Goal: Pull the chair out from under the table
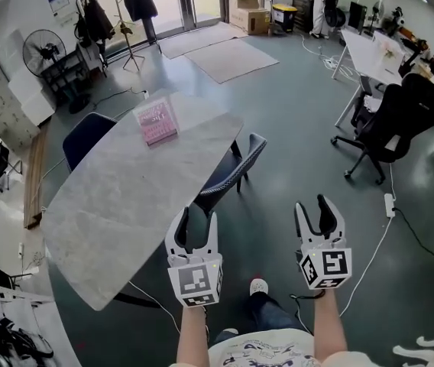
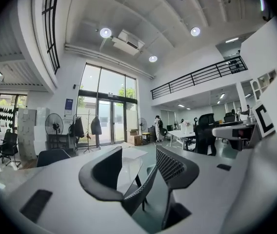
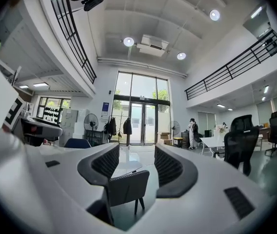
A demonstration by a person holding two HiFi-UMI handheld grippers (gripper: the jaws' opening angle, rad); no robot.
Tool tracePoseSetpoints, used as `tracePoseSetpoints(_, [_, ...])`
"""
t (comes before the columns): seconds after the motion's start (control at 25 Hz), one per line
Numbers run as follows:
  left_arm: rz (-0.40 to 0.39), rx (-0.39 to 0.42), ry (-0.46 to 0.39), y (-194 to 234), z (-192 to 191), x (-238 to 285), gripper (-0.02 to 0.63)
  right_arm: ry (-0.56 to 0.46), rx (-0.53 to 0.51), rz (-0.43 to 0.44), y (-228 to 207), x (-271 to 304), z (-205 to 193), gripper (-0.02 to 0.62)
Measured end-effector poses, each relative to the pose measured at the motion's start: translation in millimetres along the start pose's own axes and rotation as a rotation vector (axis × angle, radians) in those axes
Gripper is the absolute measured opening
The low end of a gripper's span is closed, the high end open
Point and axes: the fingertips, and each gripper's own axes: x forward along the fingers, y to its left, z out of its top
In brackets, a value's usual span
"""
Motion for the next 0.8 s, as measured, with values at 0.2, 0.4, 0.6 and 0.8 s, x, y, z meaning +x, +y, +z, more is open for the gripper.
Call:
tracePoseSetpoints(0.2, [0.033, 0.021, 0.015, -6, 1, 59, 0.236, 0.033, -0.014, 0.047, -31, 63, -8, 0.235])
tracePoseSetpoints(0.4, [0.053, 0.017, 0.042, -9, -11, 97, 0.236, 0.07, -0.034, 0.113, -49, 108, -28, 0.225])
tracePoseSetpoints(0.6, [0.058, 0.04, 0.088, -5, -32, 124, 0.236, 0.099, -0.043, 0.17, -54, 144, -53, 0.227])
tracePoseSetpoints(0.8, [0.048, 0.035, 0.143, 0, -56, 156, 0.236, 0.148, -0.072, 0.223, -56, 181, -78, 0.242])
